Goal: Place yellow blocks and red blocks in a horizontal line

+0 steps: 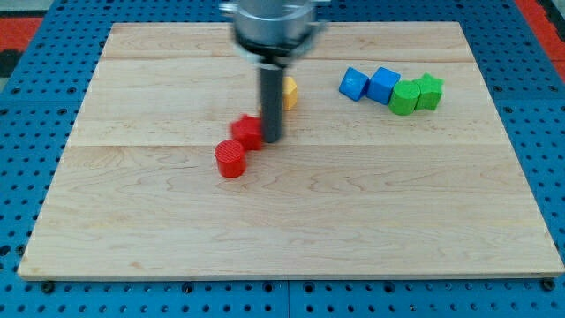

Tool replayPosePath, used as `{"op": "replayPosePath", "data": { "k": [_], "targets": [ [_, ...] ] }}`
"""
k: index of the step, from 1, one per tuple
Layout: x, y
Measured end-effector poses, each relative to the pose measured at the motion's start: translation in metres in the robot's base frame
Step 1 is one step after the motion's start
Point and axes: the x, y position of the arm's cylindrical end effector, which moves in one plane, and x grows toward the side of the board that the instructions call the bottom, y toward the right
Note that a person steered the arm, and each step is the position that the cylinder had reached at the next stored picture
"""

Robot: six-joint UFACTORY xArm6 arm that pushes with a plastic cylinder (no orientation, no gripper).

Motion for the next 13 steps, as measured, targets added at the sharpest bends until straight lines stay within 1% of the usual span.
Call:
{"op": "replayPosePath", "data": {
  "k": [1, 2, 4, 5, 6, 7, 8, 9, 11, 12, 13],
  "targets": [
    [-0.016, -0.022],
    [0.001, -0.014],
    [-0.001, 0.087],
    [-0.017, 0.067],
    [-0.042, -0.002],
    [-0.038, 0.001],
    [-0.014, 0.014],
    [0.009, -0.015],
    [0.016, -0.096],
    [0.034, -0.115],
    [0.018, -0.144]
  ]
}}
